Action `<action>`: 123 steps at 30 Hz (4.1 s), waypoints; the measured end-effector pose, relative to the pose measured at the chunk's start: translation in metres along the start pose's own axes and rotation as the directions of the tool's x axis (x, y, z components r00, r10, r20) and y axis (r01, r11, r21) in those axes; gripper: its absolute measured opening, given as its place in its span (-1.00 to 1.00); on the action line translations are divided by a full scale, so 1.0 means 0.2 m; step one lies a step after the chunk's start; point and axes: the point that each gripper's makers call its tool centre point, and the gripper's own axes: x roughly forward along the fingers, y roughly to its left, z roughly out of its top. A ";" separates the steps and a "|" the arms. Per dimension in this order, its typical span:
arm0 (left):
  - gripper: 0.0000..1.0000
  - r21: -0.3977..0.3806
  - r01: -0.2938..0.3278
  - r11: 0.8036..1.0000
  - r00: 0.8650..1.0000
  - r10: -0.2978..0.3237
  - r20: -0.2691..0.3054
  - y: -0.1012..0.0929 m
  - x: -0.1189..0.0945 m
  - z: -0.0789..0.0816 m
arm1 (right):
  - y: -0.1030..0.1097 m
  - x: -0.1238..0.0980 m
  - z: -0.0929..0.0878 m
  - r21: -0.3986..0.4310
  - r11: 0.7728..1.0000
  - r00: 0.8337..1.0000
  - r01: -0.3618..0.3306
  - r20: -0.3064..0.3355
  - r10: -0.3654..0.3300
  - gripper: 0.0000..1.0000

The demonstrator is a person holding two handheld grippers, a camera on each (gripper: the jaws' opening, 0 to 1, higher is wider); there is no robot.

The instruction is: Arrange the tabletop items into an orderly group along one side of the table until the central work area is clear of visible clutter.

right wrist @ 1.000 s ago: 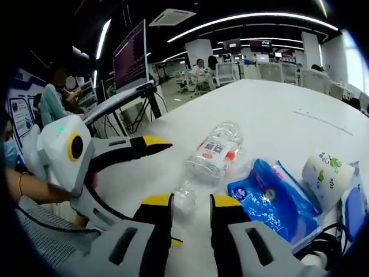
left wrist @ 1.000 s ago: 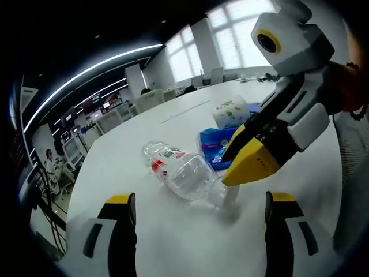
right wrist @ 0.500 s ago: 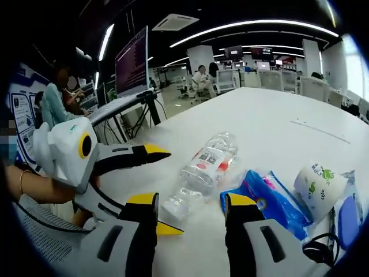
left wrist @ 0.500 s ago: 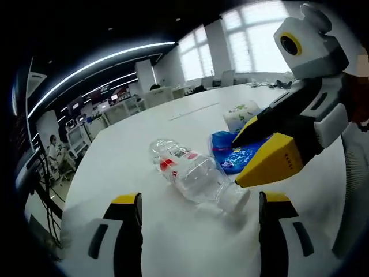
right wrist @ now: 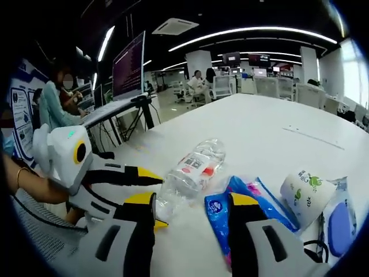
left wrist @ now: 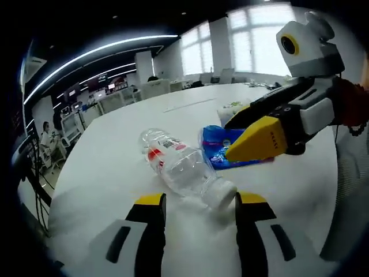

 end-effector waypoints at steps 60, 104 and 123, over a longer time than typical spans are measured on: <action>-0.63 -0.559 -0.144 0.816 0.967 -0.004 -0.255 -0.10 -0.01 -0.03 | -0.11 -0.09 -0.03 -0.054 0.997 0.998 0.055 0.015 -0.055 -0.13; -0.66 -0.557 -0.209 0.804 0.967 0.085 -0.240 0.01 -0.14 0.09 | -0.01 0.17 0.05 -0.734 0.679 0.988 -0.033 0.080 0.135 0.23; -0.67 -0.520 -0.205 0.829 0.964 0.079 -0.255 0.03 -0.19 0.16 | 0.14 0.30 0.09 -0.889 0.454 0.970 -0.056 0.060 0.236 -0.07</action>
